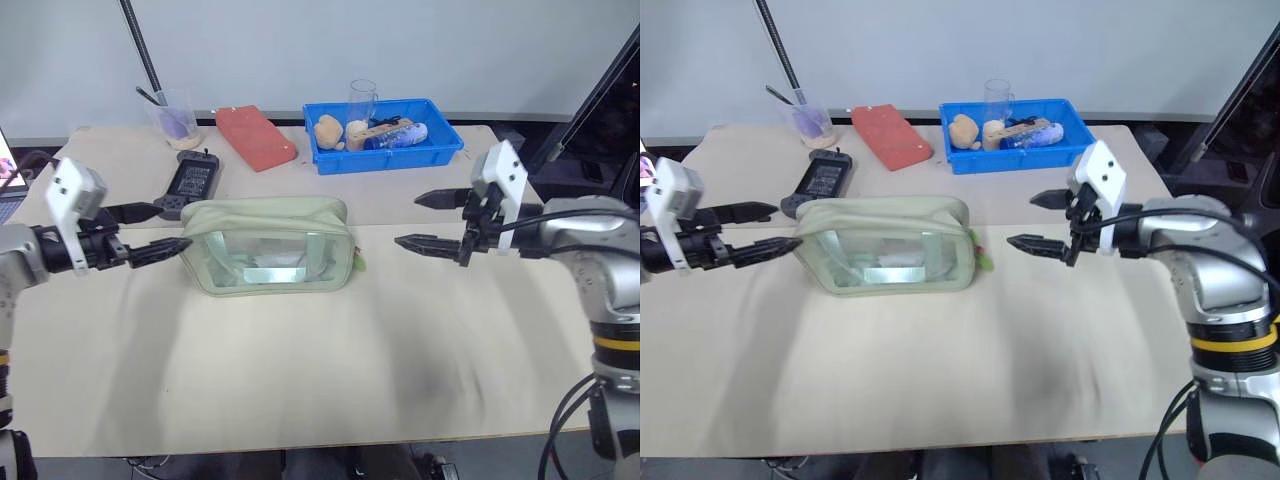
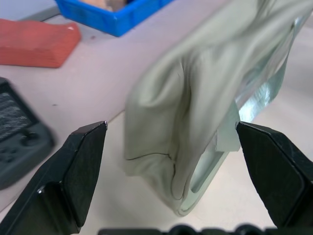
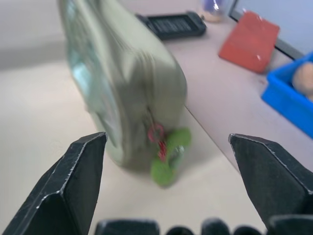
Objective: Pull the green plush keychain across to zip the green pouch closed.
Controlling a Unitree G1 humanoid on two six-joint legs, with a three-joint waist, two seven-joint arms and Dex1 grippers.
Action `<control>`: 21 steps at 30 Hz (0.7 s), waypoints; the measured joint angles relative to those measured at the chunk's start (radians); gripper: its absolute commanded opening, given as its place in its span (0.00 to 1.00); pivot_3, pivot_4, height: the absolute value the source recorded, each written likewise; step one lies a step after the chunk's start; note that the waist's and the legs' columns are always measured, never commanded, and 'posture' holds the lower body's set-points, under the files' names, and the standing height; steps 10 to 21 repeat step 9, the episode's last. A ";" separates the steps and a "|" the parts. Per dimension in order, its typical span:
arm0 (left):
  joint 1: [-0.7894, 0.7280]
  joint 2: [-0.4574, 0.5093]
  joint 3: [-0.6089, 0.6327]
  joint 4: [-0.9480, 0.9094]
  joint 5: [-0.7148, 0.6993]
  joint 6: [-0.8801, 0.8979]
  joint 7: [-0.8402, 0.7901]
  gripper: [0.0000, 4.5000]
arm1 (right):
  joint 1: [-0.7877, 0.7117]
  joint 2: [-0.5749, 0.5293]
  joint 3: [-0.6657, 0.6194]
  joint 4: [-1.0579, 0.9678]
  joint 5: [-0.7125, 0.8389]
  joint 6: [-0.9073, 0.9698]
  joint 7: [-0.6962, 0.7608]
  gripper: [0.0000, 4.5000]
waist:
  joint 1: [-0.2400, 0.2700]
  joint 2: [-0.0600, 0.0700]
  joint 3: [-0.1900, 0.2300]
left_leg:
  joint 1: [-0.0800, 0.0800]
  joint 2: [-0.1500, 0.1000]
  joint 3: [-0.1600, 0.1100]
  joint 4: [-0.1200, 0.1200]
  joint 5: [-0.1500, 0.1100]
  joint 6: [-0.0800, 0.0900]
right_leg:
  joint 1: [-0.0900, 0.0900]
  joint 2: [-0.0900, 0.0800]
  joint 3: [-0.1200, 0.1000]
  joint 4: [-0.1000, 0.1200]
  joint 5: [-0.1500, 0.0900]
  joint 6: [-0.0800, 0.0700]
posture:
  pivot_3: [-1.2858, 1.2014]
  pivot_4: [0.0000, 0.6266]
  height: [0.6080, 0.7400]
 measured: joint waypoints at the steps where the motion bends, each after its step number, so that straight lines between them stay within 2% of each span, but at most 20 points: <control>1: 0.011 0.020 0.026 -0.009 -0.007 0.017 0.000 1.00 | -0.023 -0.017 -0.010 -0.027 0.032 0.036 0.002 1.00 | 0.000 0.000 0.000 | 0.000 0.000 0.000 0.000 0.000 0.000 | 0.000 0.000 0.000 0.000 0.000 0.000 | 0.52 0.24 1.00; 4: 0.020 0.034 0.070 -0.016 -0.018 0.029 0.004 1.00 | -0.052 -0.022 -0.030 -0.081 0.083 0.084 -0.017 1.00 | 0.003 0.000 0.000 | 0.001 0.000 0.000 0.000 0.000 0.000 | 0.000 0.000 0.000 0.000 -0.001 -0.001 | 0.52 0.24 1.00; 9: 0.034 0.021 0.067 -0.016 -0.017 0.015 0.007 1.00 | -0.050 0.012 -0.004 -0.083 0.089 0.091 -0.069 1.00 | 0.012 0.000 0.000 | 0.000 0.000 0.000 0.000 0.000 0.000 | 0.000 -0.001 -0.001 0.000 -0.001 -0.001 | 0.52 0.24 1.00; 21: 0.034 0.021 0.067 -0.016 -0.017 0.015 0.007 1.00 | -0.050 0.012 -0.004 -0.083 0.089 0.091 -0.069 1.00 | 0.012 0.000 0.000 | 0.000 0.000 0.000 0.000 0.000 0.000 | 0.000 -0.001 -0.001 0.000 -0.001 -0.001 | 0.52 0.24 1.00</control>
